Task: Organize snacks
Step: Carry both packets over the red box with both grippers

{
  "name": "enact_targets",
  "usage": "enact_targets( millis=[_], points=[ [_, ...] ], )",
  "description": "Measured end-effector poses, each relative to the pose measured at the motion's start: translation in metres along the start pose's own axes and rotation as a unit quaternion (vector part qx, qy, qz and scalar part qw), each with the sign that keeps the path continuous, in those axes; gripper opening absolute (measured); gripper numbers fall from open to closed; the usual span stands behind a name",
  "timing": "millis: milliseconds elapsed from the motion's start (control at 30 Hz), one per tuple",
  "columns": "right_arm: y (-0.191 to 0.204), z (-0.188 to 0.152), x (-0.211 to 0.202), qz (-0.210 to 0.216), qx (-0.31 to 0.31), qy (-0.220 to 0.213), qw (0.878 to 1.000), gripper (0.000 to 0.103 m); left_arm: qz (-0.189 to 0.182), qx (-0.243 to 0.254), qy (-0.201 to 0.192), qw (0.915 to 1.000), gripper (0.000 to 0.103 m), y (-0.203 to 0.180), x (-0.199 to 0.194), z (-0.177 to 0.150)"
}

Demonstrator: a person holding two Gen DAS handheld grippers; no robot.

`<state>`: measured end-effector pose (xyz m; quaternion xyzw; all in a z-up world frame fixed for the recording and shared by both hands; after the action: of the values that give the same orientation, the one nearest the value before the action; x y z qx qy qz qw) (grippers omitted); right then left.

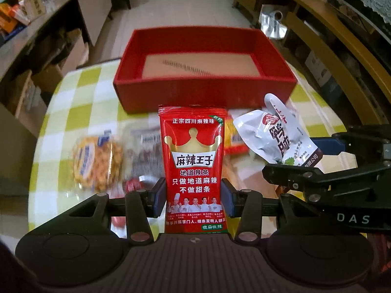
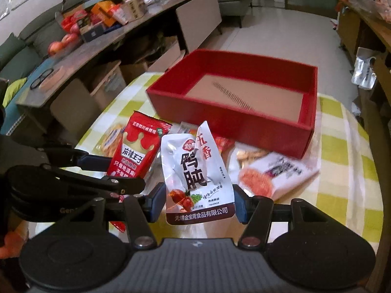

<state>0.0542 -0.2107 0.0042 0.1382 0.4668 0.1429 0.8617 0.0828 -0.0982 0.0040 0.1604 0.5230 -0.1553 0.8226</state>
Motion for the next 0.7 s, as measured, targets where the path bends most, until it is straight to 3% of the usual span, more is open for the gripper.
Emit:
enact_targets(
  millis=[400,700],
  points=[
    [-0.045,0.077,0.021,-0.021,0.029,-0.053,0.998,0.064,0.027,0.003,-0.047,0.9985,0.054,0.001,0.022,0.087],
    [-0.086,0.119,0.057,-0.03,0.06,-0.069,0.995,0.064,0.054,0.005,-0.065,0.9964,0.054,0.003,0.062,0.144]
  ],
)
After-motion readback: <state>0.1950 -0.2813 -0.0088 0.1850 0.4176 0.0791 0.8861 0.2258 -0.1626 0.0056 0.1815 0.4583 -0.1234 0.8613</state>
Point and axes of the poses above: each gripper's, at about its wrist camera, not at the fingertips, and x roughly the way its jaws point, y to its left, z to its top, the point moved 1 cm from there along x, roughly the way its jaws point, and after that the axes turned 6 degrees about z, right-handed, at the moved point
